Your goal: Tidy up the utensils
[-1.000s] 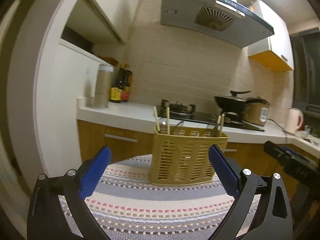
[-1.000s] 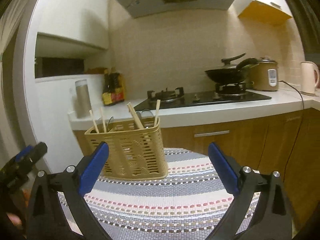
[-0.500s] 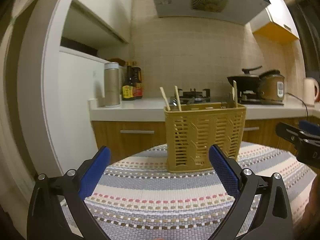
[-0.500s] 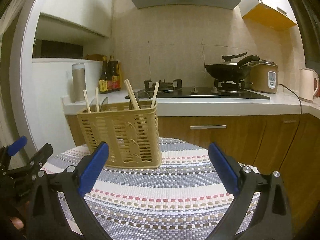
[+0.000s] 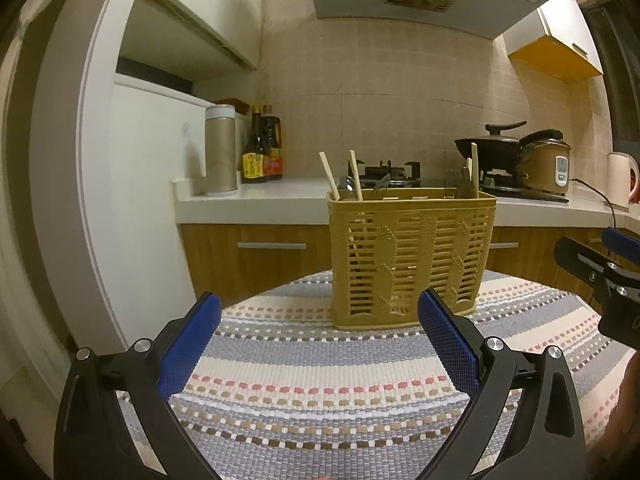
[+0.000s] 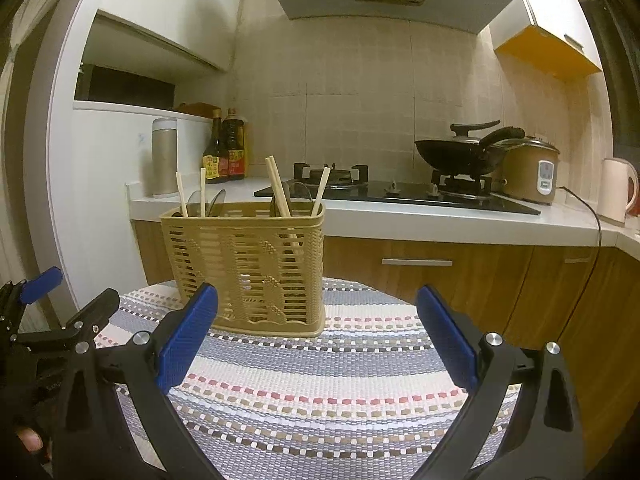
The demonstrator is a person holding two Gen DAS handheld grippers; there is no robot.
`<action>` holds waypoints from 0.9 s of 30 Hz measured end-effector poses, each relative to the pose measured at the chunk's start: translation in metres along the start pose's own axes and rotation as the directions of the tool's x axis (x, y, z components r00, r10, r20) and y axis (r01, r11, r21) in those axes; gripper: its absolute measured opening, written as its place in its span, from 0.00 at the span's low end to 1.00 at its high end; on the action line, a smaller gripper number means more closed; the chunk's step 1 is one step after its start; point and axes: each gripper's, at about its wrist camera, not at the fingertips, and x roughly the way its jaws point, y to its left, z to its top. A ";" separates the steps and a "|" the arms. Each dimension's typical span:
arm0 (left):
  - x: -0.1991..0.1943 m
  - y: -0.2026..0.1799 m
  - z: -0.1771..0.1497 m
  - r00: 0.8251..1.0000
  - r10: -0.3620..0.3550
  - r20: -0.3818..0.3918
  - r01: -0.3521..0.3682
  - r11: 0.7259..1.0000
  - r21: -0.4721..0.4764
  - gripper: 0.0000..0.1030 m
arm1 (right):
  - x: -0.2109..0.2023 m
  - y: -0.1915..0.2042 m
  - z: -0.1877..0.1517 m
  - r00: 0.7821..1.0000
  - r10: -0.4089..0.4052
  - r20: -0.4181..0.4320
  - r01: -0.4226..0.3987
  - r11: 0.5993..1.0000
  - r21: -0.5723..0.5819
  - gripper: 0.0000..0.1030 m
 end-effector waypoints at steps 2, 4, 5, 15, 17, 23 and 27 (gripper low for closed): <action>0.000 0.000 0.000 1.000 0.001 -0.002 -0.001 1.000 -0.003 0.93 | 0.001 0.001 0.000 1.000 0.007 -0.006 -0.007 1.000 -0.004 0.92; 0.001 0.000 0.000 1.000 -0.004 -0.006 0.004 1.000 -0.004 0.93 | 0.003 0.002 0.000 1.000 0.014 -0.013 -0.014 1.000 -0.007 0.92; 0.001 0.000 0.000 1.000 -0.005 -0.007 0.005 1.000 -0.004 0.93 | 0.003 0.002 0.000 1.000 0.016 -0.016 -0.016 1.000 -0.009 0.92; -0.003 -0.004 0.000 1.000 -0.007 0.000 0.007 1.000 0.009 0.93 | 0.004 0.005 -0.001 0.999 0.029 -0.026 -0.029 1.000 -0.011 0.92; -0.002 -0.003 -0.001 1.000 -0.008 -0.003 0.008 1.000 0.003 0.93 | 0.004 0.002 -0.001 0.999 0.025 -0.027 -0.025 1.000 -0.002 0.92; 0.001 -0.002 -0.002 0.999 -0.017 -0.029 0.017 1.000 -0.010 0.93 | 0.005 -0.002 -0.001 0.999 0.025 -0.036 -0.024 0.999 0.021 0.92; 0.001 -0.002 -0.002 0.999 -0.016 -0.029 0.016 1.000 -0.010 0.93 | 0.006 -0.001 -0.002 0.999 0.027 -0.041 -0.026 1.000 0.014 0.92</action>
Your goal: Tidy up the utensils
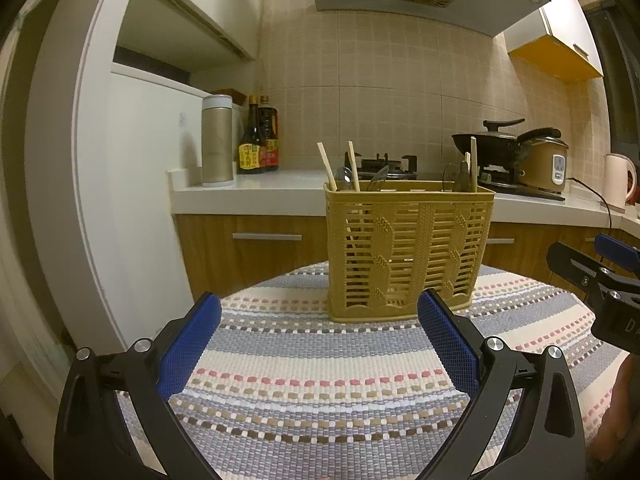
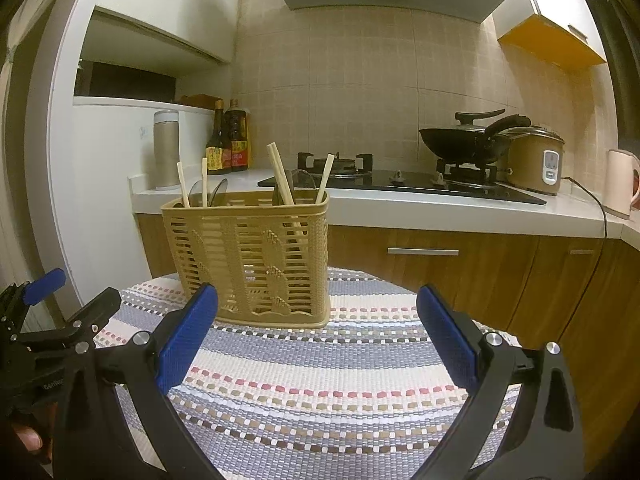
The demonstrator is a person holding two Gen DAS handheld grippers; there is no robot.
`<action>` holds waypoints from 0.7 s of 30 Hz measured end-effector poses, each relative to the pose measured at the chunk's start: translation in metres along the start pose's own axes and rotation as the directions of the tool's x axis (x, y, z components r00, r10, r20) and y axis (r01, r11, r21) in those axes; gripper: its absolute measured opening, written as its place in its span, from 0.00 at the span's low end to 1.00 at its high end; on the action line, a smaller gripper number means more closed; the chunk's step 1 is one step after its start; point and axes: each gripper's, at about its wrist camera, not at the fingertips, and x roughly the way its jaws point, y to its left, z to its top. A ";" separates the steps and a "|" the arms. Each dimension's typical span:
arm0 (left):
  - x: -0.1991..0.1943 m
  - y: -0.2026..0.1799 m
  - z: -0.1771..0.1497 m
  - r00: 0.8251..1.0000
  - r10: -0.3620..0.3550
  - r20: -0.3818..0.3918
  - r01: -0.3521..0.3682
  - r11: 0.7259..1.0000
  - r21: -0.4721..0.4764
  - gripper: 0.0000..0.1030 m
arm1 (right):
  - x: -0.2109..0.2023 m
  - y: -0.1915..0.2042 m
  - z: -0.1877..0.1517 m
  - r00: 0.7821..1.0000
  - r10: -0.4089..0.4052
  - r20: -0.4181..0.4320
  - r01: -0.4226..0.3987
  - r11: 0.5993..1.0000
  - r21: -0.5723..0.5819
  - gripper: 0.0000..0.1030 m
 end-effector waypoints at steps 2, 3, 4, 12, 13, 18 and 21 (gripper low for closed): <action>0.000 0.000 0.000 1.000 0.000 -0.001 0.000 1.000 -0.001 0.93 | 0.001 0.001 0.000 1.000 0.000 -0.002 0.000 1.000 -0.004 0.92; 0.000 0.000 0.000 1.000 0.000 -0.002 0.000 1.000 -0.002 0.93 | 0.001 0.001 0.000 1.000 0.001 -0.003 -0.001 1.000 -0.006 0.92; 0.000 0.000 0.000 1.000 0.001 -0.002 -0.001 1.000 -0.002 0.93 | 0.001 0.001 0.000 1.000 0.002 -0.004 -0.002 1.000 -0.006 0.92; 0.001 -0.002 -0.001 1.000 0.004 -0.014 -0.004 1.000 -0.002 0.93 | 0.002 -0.001 0.000 1.000 0.005 -0.011 -0.005 1.000 0.004 0.92; 0.001 -0.002 -0.001 1.000 0.005 -0.014 -0.005 1.000 -0.001 0.93 | 0.003 -0.001 0.000 1.000 0.005 -0.013 -0.005 1.000 0.005 0.92; 0.001 -0.002 -0.001 1.000 0.004 -0.018 -0.004 1.000 0.000 0.93 | 0.003 -0.001 0.000 1.000 0.008 -0.017 -0.008 1.000 0.005 0.92; 0.002 -0.002 -0.001 1.000 0.003 -0.021 -0.003 1.000 -0.001 0.93 | 0.005 0.000 -0.001 1.000 0.007 -0.023 -0.007 1.000 0.001 0.92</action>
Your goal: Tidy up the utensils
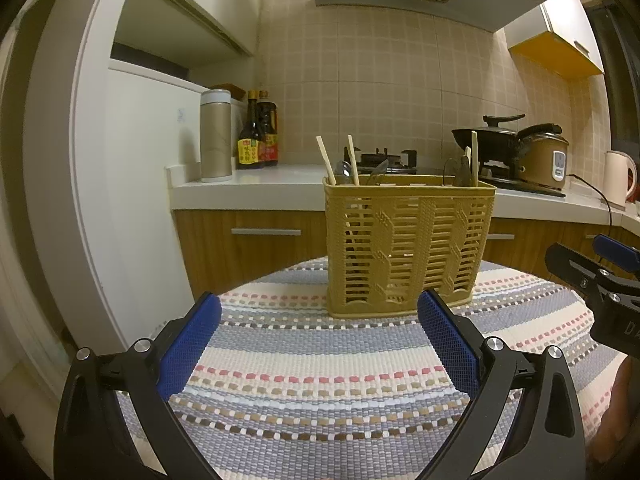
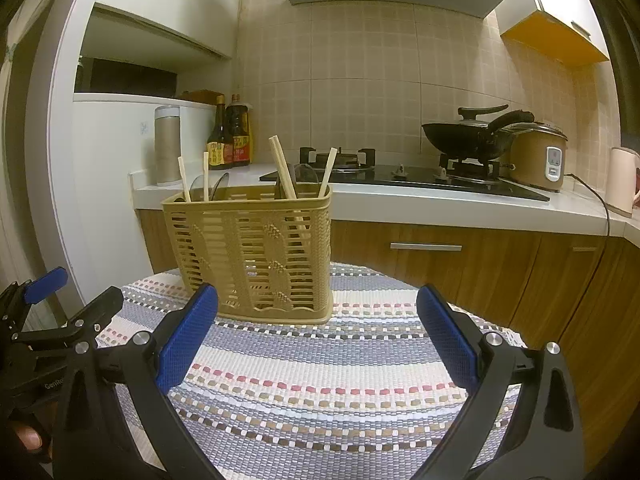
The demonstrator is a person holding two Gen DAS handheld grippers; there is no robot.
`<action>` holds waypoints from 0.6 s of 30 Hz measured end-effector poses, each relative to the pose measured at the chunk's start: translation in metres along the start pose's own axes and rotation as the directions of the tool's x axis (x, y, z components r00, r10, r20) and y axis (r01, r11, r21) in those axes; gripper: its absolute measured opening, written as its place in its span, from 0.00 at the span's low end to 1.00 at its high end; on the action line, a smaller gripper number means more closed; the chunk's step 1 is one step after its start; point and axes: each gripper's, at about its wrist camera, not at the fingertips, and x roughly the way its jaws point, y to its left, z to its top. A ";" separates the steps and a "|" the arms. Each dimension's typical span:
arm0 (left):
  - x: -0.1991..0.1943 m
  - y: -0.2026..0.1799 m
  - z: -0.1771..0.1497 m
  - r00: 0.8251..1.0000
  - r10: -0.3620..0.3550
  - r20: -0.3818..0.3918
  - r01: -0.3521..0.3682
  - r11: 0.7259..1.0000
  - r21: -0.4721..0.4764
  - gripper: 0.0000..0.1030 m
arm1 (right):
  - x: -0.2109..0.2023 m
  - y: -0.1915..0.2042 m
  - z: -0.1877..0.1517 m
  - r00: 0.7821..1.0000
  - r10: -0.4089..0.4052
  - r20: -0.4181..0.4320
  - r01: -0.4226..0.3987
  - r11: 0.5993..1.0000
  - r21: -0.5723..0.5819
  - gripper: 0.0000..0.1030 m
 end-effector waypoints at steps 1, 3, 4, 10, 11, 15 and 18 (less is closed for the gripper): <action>0.000 0.000 0.000 1.000 0.000 -0.001 0.000 1.000 0.000 0.93 | 0.001 0.000 0.000 1.000 0.001 -0.003 -0.001 1.000 -0.001 0.92; 0.000 0.000 0.000 1.000 0.000 -0.003 0.000 1.000 -0.001 0.93 | 0.001 0.001 0.000 1.000 0.005 -0.006 -0.005 1.000 -0.003 0.92; 0.000 -0.001 0.000 1.000 0.001 -0.003 -0.001 1.000 -0.001 0.93 | 0.001 0.001 -0.001 1.000 0.006 -0.007 -0.006 1.000 -0.003 0.92; 0.000 0.000 0.000 1.000 0.001 -0.004 -0.001 1.000 -0.001 0.93 | 0.002 0.002 -0.001 1.000 0.011 -0.011 -0.011 1.000 -0.008 0.92; 0.000 0.000 0.000 1.000 0.000 -0.004 0.000 1.000 -0.001 0.93 | 0.002 0.002 -0.001 1.000 0.011 -0.011 -0.011 1.000 -0.007 0.92; 0.000 -0.001 -0.001 1.000 0.000 -0.007 0.000 1.000 0.000 0.93 | 0.002 0.002 -0.001 1.000 0.012 -0.012 -0.012 1.000 -0.007 0.92; 0.000 -0.002 -0.001 1.000 0.000 -0.008 0.000 1.000 0.000 0.93 | 0.002 0.002 -0.001 1.000 0.012 -0.012 -0.012 1.000 -0.006 0.92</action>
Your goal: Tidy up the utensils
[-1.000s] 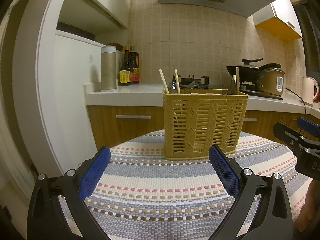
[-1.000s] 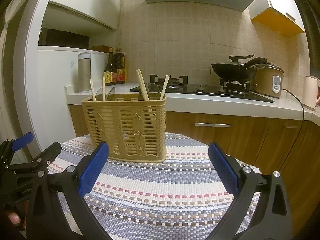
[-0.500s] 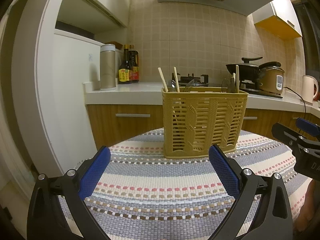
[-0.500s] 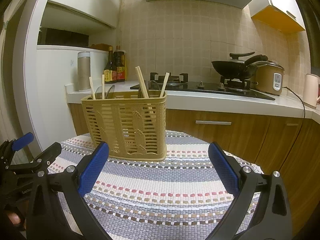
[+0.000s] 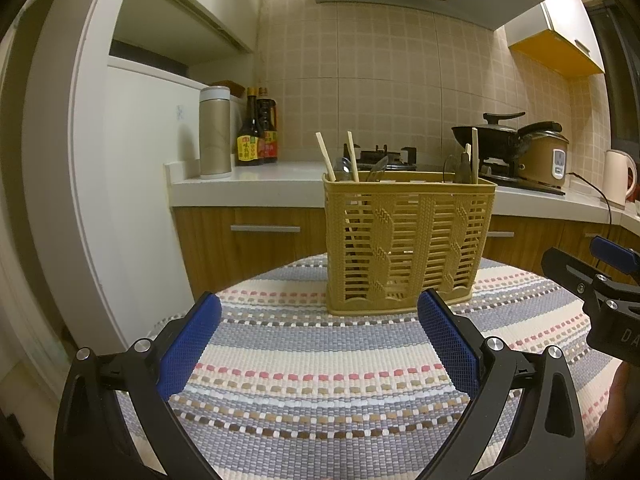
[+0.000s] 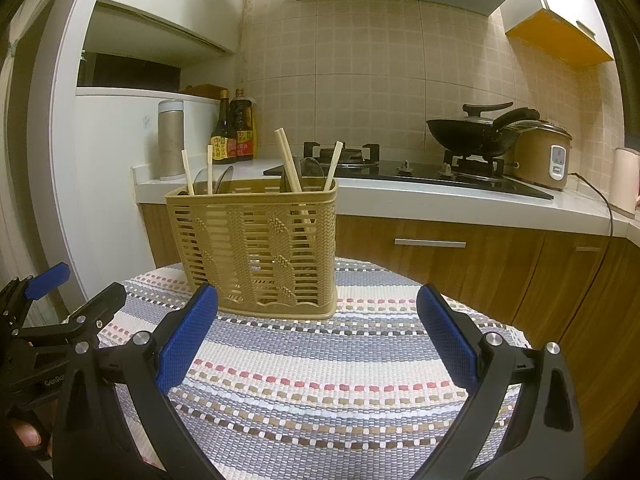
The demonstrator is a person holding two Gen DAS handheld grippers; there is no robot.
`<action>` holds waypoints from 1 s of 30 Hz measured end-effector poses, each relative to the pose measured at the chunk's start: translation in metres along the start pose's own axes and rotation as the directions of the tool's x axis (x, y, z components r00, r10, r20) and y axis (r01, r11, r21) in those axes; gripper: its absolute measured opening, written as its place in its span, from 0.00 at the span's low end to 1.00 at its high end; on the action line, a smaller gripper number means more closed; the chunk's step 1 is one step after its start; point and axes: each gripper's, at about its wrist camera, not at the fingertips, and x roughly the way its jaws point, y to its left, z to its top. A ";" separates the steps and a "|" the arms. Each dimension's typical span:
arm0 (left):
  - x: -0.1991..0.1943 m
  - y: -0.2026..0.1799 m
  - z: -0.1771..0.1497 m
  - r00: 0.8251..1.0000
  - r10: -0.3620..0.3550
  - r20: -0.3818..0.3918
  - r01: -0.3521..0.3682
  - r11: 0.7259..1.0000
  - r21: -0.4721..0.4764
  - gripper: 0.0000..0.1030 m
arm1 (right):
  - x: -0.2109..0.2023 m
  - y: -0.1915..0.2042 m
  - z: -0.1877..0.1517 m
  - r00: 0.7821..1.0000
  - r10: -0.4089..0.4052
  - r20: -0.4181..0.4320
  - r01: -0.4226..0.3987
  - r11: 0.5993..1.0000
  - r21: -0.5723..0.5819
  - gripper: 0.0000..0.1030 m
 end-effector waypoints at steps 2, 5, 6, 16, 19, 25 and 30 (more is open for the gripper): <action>0.000 0.000 0.000 1.000 0.001 0.000 -0.001 1.000 0.000 0.93 | 0.000 0.000 0.000 1.000 -0.001 -0.001 0.001 1.000 0.000 0.92; 0.000 0.000 0.000 1.000 0.000 0.000 0.000 1.000 0.000 0.93 | 0.000 0.000 0.000 1.000 -0.001 0.000 0.001 1.000 0.001 0.92; 0.000 0.000 0.000 1.000 0.001 0.000 -0.001 1.000 0.000 0.93 | 0.000 0.000 0.000 1.000 -0.001 0.000 0.001 1.000 0.001 0.92; 0.000 0.000 0.000 1.000 0.002 -0.001 -0.002 1.000 0.000 0.93 | 0.000 0.001 0.000 1.000 0.001 -0.004 -0.001 1.000 0.003 0.92; 0.000 0.000 0.000 1.000 0.003 -0.002 -0.003 1.000 0.000 0.93 | 0.000 0.000 0.000 1.000 0.000 -0.004 0.000 1.000 0.003 0.92; 0.001 0.000 0.000 1.000 0.001 -0.002 -0.001 1.000 0.001 0.93 | 0.000 0.001 0.000 1.000 0.002 -0.009 -0.002 1.000 0.007 0.92; 0.000 0.000 0.000 1.000 0.001 -0.001 -0.001 1.000 0.002 0.93 | 0.001 0.001 -0.001 1.000 0.001 -0.011 -0.001 1.000 0.007 0.92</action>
